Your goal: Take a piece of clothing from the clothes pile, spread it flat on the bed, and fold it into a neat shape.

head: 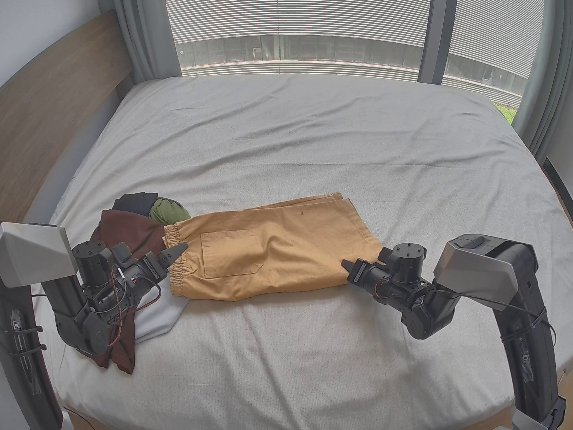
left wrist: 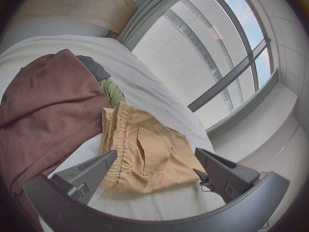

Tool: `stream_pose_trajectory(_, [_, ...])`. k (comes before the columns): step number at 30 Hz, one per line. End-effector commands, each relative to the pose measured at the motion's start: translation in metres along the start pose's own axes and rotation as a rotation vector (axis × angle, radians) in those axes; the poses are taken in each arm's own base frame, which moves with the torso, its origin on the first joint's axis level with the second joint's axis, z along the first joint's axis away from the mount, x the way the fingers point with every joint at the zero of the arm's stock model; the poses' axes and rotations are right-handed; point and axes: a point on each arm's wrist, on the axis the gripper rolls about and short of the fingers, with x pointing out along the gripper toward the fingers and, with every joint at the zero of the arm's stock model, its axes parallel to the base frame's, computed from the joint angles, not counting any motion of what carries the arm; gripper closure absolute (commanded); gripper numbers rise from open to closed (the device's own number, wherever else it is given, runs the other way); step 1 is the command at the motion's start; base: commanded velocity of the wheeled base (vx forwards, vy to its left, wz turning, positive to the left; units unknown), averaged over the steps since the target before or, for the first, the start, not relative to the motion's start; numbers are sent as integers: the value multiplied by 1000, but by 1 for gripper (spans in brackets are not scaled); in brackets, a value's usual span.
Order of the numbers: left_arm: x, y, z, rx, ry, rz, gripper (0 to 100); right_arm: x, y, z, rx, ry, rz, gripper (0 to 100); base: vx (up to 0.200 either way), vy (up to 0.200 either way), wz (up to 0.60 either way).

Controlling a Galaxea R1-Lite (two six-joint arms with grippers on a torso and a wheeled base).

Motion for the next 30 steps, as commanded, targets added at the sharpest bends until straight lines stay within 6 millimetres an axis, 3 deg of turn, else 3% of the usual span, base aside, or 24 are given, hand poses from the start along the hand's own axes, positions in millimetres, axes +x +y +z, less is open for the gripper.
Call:
stream_pose_trajectory(1, [-1, 1, 2, 0, -7, 1, 0, -28, 8, 4, -23, 21, -21, 100, 0, 0, 0])
stream_pose_trajectory(17, [-1, -3, -1, 0, 6, -5, 0, -115, -10, -5, -24, 62, -127, 100, 0, 0, 0])
stream_pose_trajectory(22, [-1, -4, -3, 1, 11, -8, 0, -134, -17, -7, -11, 94, -178, 100, 0, 0, 0])
stream_pose_trajectory(30, [-1, -5, -3, 1, 14, -10, 0, -148, -20, -15, -5, 144, -215, 100, 0, 0, 0])
